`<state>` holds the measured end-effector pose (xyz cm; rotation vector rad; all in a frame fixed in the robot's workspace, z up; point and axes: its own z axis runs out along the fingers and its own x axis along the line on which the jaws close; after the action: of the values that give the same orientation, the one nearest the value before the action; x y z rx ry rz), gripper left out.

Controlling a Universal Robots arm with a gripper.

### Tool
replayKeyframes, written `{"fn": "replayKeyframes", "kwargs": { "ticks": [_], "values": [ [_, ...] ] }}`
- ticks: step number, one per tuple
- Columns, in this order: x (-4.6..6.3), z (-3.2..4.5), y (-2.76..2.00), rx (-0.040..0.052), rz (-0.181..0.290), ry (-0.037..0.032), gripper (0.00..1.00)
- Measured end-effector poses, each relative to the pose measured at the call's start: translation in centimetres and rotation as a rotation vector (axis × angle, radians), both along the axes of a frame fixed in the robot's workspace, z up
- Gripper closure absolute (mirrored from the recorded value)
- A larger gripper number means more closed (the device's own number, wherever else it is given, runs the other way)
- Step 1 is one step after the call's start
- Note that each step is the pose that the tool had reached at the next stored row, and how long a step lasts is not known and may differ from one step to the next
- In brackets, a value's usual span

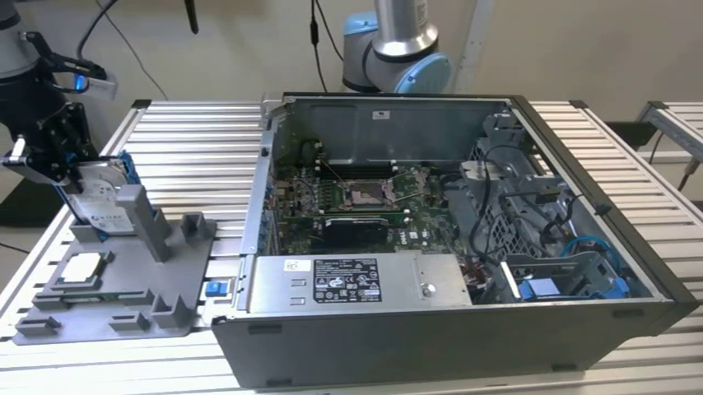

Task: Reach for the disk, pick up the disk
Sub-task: 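Pick up the disk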

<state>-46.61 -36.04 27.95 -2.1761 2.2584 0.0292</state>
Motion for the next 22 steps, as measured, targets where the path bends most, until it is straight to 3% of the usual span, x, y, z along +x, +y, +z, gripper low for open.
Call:
{"fn": "replayKeyframes", "kwargs": {
  "ticks": [22],
  "values": [
    [0.0,-1.26,0.06,0.0001,0.002,-0.0002,0.00]
  ]
}}
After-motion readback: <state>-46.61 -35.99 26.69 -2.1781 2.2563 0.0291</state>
